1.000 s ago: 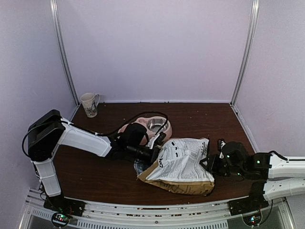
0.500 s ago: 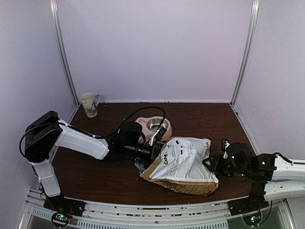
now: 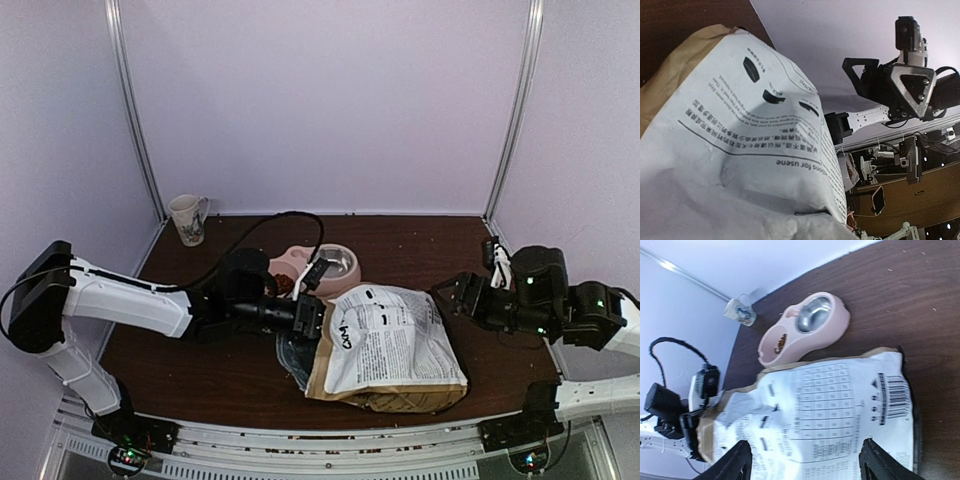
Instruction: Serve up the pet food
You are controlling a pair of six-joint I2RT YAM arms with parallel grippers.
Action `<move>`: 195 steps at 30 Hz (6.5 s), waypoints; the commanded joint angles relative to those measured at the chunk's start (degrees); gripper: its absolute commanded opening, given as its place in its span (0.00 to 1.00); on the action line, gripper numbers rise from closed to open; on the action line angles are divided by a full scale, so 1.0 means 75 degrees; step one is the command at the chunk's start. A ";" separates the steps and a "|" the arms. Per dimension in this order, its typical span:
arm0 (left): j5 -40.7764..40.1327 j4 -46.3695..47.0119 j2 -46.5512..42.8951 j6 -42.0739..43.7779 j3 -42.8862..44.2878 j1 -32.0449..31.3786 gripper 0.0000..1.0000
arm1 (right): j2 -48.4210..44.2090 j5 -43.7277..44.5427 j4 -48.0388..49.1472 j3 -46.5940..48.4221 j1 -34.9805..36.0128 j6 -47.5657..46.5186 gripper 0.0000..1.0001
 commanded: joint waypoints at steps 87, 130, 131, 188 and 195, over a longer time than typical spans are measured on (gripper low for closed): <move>-0.1381 0.0937 -0.4573 -0.2482 -0.2768 0.0597 0.00 | 0.3421 0.2895 -0.2421 0.3548 0.2200 -0.0568 0.00; -0.2329 -0.1232 -0.2846 -0.1938 -0.2252 0.4393 0.00 | 0.3235 0.2679 -0.1870 0.3136 0.1986 -0.0727 0.00; -0.2327 -0.1341 -0.2758 -0.1846 -0.2172 0.4399 0.00 | 0.3253 0.2657 -0.1871 0.3139 0.1975 -0.0745 0.00; -0.5557 -0.7974 -0.1363 0.4863 0.2814 0.3112 0.00 | 0.3422 0.2072 -0.1387 0.2919 0.1657 -0.1028 0.00; -0.6191 -0.8130 -0.1626 0.5203 0.2989 0.2638 0.00 | 0.3396 0.2047 -0.1383 0.2932 0.1651 -0.1035 0.00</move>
